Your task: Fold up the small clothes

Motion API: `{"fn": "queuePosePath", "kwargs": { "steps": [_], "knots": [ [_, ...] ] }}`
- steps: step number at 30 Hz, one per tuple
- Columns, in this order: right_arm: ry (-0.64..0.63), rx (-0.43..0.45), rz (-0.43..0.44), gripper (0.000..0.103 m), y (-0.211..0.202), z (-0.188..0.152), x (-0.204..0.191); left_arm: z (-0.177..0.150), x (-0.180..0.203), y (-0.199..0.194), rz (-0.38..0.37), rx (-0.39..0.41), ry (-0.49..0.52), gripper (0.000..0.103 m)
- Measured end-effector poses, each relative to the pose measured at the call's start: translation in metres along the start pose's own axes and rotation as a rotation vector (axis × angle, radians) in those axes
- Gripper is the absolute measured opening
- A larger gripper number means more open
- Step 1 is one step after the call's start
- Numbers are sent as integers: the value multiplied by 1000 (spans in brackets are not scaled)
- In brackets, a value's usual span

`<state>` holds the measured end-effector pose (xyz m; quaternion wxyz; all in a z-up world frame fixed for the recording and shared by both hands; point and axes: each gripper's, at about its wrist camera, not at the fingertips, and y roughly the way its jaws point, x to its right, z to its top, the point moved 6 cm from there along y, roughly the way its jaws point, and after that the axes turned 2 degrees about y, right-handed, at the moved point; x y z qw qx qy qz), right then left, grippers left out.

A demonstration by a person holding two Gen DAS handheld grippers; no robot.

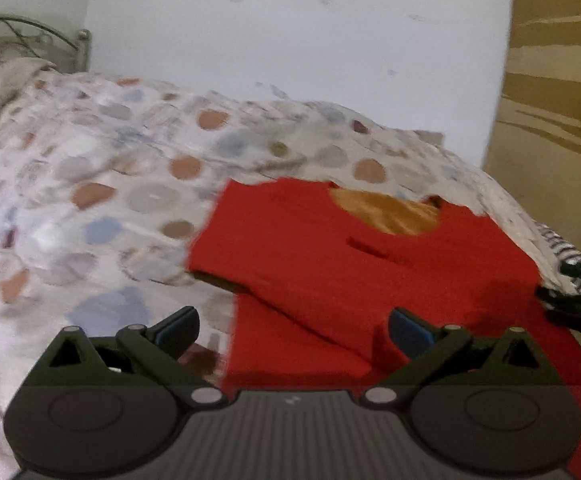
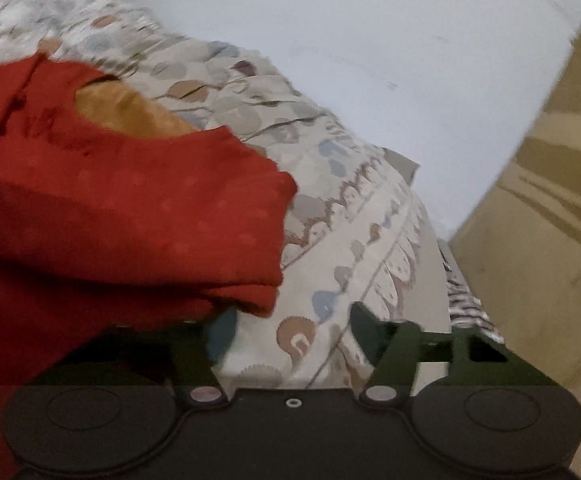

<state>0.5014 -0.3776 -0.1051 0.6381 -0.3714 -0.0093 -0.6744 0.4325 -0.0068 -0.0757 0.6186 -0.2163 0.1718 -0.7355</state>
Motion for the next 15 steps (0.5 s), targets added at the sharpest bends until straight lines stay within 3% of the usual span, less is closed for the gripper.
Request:
{"fn": "queuePosePath", "kwargs": {
  "steps": [3, 4, 5, 7, 11, 13, 15],
  "knots": [
    [-58, 4, 24, 27, 5, 3, -9, -15, 11, 20, 32, -112, 90, 103],
    [-78, 1, 34, 13, 5, 4, -14, -21, 12, 28, 65, -167, 125, 103],
    [-95, -7, 41, 8, 7, 5, -18, -27, 12, 33, 90, -197, 147, 103],
    [-86, -9, 35, 4, 7, 6, -19, -31, 10, 32, 78, -180, 121, 103],
    [236, -19, 48, 2, -2, 4, 12, -35, 4, 31, 62, -199, 86, 103],
    [437, -43, 90, 1, -3, -6, 27, -37, 5, 30, 67, -198, 90, 103],
    [552, -66, 140, 1, 0, -16, 30, -38, 6, 30, 78, -197, 104, 103]
  ]
}}
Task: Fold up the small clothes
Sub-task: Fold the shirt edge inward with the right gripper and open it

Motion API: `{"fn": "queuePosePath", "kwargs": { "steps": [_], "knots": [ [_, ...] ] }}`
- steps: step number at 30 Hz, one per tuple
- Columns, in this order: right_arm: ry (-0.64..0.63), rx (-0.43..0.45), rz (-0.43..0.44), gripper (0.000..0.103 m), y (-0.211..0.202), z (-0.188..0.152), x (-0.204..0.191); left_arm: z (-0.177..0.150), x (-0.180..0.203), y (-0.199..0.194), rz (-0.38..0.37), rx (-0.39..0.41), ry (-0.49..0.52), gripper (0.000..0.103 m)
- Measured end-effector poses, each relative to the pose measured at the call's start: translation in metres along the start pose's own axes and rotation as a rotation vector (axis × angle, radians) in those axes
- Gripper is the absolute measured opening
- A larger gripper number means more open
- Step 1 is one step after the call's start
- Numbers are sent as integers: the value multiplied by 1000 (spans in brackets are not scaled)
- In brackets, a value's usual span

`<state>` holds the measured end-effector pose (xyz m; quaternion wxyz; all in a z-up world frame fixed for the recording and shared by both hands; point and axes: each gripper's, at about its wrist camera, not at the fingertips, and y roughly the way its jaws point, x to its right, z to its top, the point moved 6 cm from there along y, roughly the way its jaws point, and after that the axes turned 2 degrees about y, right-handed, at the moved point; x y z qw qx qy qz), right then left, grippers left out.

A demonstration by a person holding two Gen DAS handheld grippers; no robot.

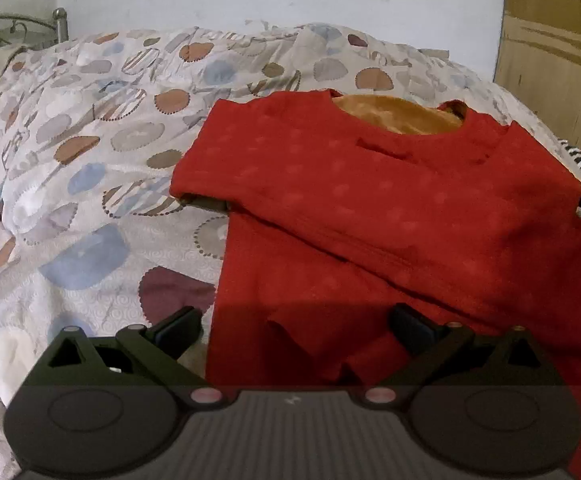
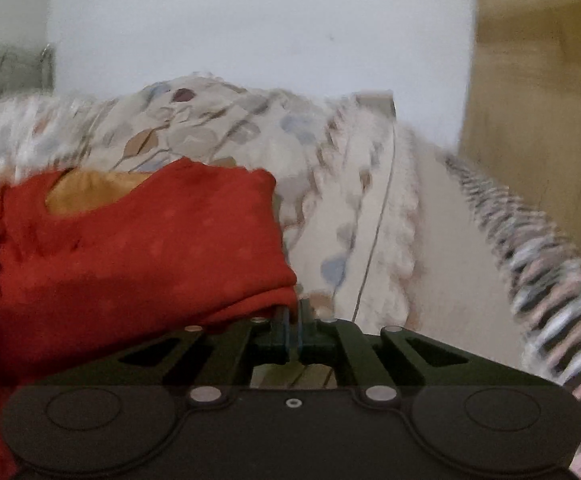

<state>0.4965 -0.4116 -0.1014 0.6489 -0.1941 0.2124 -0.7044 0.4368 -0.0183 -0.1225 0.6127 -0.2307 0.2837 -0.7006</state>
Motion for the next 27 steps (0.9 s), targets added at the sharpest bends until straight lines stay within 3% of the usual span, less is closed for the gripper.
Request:
{"fn": "queuePosePath", "kwargs": {
  "steps": [3, 5, 9, 15, 16, 18, 23, 27],
  "knots": [
    [-6, -5, 18, 3, -2, 0, -2, 2, -2, 1, 2, -4, 1, 103],
    [-23, 7, -27, 20, -10, 3, -1, 2, -3, 2, -3, -10, -16, 103],
    [33, 49, -17, 35, -24, 10, 8, 1, -3, 2, -3, -3, -25, 103],
    [220, 63, 129, 57, -9, 27, 9, -1, -5, 2, -16, 1, -37, 103],
    [220, 38, 147, 57, 0, 29, 5, -1, -6, 2, -19, -1, -42, 103],
    [178, -39, 141, 21, 18, 27, 0, -1, -8, 1, -23, -7, -53, 103],
    [236, -80, 137, 17, 17, 23, 8, -3, -10, -3, -19, -21, -73, 103],
    [262, -76, 163, 30, -8, 25, 19, -4, -19, -28, -65, -27, -124, 103]
  ]
}}
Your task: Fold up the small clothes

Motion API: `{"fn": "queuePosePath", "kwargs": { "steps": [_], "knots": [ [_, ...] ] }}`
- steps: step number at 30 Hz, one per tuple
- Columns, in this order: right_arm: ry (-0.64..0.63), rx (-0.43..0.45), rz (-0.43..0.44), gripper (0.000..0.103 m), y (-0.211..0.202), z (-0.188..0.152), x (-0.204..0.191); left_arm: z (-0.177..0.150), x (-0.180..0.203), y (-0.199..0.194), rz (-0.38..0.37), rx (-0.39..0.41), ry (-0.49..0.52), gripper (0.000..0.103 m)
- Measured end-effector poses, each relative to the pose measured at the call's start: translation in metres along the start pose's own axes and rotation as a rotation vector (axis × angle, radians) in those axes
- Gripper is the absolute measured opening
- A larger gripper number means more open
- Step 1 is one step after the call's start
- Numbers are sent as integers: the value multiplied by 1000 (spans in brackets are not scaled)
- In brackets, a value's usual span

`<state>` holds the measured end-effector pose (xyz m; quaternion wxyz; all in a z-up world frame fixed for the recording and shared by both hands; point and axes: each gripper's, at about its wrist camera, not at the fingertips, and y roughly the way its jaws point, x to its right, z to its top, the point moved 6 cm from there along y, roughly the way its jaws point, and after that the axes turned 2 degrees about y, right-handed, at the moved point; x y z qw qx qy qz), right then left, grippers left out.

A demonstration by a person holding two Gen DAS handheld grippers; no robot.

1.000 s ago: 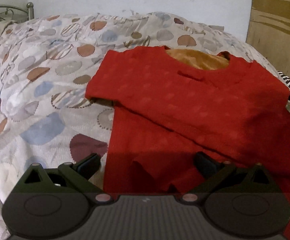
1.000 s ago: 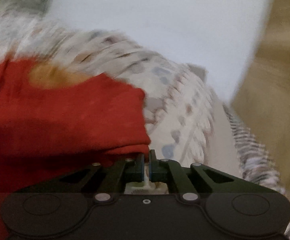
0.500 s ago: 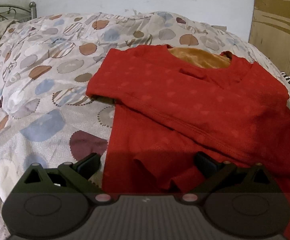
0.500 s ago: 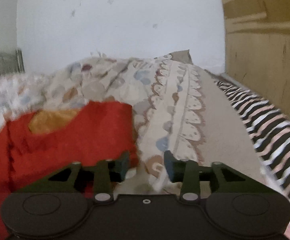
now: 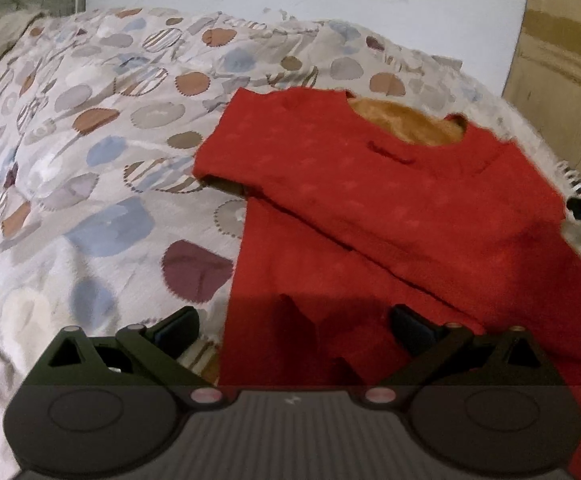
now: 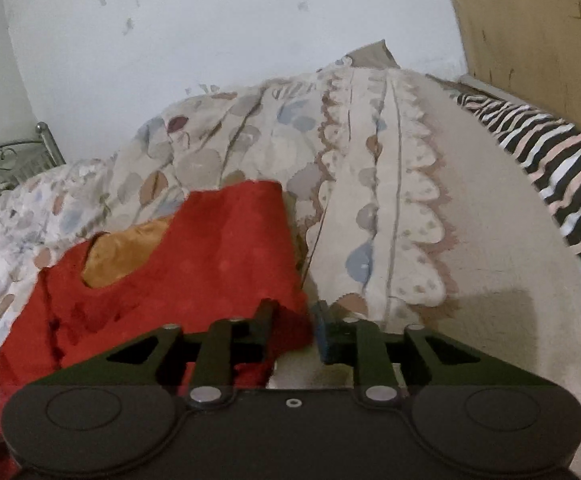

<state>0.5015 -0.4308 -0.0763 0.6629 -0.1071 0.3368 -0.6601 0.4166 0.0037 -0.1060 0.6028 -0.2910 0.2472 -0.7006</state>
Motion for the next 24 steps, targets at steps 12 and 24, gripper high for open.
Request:
{"fn": "queuePosePath", "kwargs": {
  "steps": [12, 24],
  "knots": [
    [-298, 44, -20, 102, -170, -76, -27, -66, -56, -82, -86, -9, -136, 103],
    [-669, 25, -17, 102, -242, -193, -84, -122, -76, -124, 96, -126, -51, 103]
  ]
}}
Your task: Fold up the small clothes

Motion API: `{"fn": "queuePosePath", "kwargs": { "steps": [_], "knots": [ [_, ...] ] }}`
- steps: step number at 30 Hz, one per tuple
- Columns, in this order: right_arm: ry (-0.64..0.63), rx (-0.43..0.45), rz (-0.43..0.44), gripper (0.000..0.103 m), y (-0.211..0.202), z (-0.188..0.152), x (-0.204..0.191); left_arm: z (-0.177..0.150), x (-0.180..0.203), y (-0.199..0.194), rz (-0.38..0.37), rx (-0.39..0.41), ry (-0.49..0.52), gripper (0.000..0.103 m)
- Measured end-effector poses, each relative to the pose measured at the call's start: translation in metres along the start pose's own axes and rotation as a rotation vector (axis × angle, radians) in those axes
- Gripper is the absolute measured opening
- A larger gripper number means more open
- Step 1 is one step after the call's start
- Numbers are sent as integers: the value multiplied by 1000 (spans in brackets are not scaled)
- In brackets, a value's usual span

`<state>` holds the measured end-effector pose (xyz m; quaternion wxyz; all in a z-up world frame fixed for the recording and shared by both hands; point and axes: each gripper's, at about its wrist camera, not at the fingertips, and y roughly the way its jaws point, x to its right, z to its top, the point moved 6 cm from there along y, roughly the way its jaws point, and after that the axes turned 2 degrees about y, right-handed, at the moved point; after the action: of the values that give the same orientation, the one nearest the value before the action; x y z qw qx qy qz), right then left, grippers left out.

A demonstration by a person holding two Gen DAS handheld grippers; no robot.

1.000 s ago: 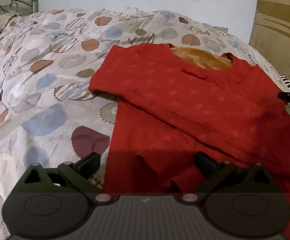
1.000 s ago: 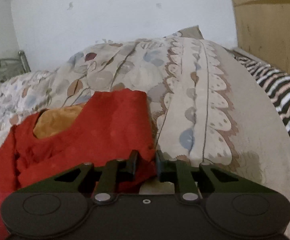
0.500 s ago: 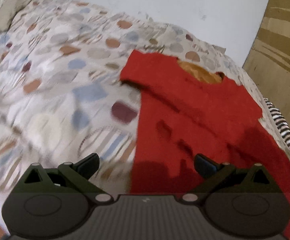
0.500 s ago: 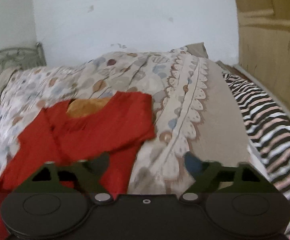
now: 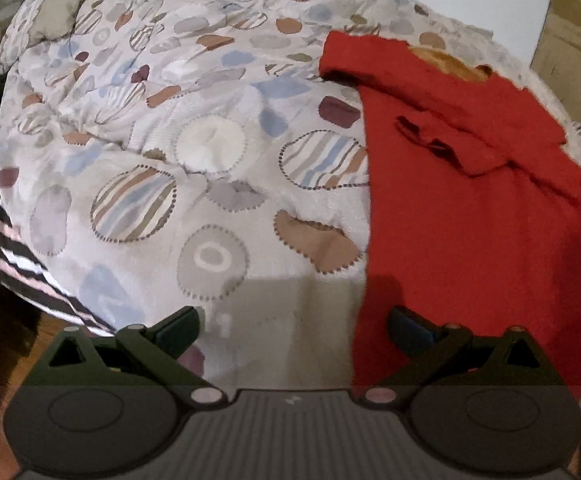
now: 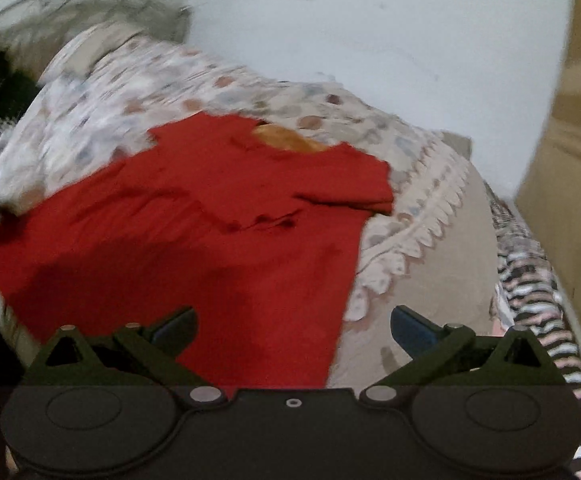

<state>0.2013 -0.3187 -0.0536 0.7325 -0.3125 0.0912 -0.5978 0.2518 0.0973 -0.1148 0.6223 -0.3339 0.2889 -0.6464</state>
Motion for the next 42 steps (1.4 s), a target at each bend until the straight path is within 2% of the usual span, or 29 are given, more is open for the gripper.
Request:
{"fn": "queuePosePath", "kwargs": {
  "steps": [5, 9, 12, 15, 18, 21, 22, 24, 25, 26, 28, 30, 34, 39, 42],
  "knots": [
    [-160, 53, 26, 102, -16, -19, -37, -4, 0, -18, -39, 39, -48, 103],
    [-323, 59, 13, 102, -20, -36, -63, -3, 8, -34, -58, 98, -25, 103],
    [-467, 38, -86, 102, -12, -52, -75, -2, 15, -41, -39, 131, 6, 103],
    [-614, 69, -210, 102, -4, -67, -87, -1, 21, -47, 4, 176, 31, 103],
    [-703, 104, -259, 102, 1, -77, -99, 1, 26, -52, 18, 213, 58, 103],
    [-713, 133, -278, 98, 2, -76, -103, 3, 29, -56, 10, 234, 77, 103],
    [-703, 136, -266, 92, 2, -76, -102, 3, 29, -57, 1, 240, 84, 103],
    [-687, 121, -219, 79, 2, -75, -103, 4, 32, -60, -12, 260, 102, 103],
    [-689, 110, -189, 68, 2, -76, -105, 4, 33, -61, -8, 272, 112, 103],
    [-692, 100, -159, 52, 2, -77, -107, 4, 35, -63, -1, 290, 129, 103],
    [-678, 63, -87, 39, 3, -80, -108, 2, 42, -70, 18, 352, 187, 103],
    [-634, 45, -65, 38, 3, -76, -106, 0, 51, -74, 37, 387, 261, 103],
    [-572, 13, -31, 37, -1, -65, -104, -4, 69, -75, 44, 401, 360, 103],
    [-623, 22, -57, 38, -8, -62, -109, -11, 77, -70, 6, 372, 354, 103],
    [-568, 50, -66, 38, -16, -61, -110, -15, 76, -69, 4, 368, 335, 103]
  ]
}}
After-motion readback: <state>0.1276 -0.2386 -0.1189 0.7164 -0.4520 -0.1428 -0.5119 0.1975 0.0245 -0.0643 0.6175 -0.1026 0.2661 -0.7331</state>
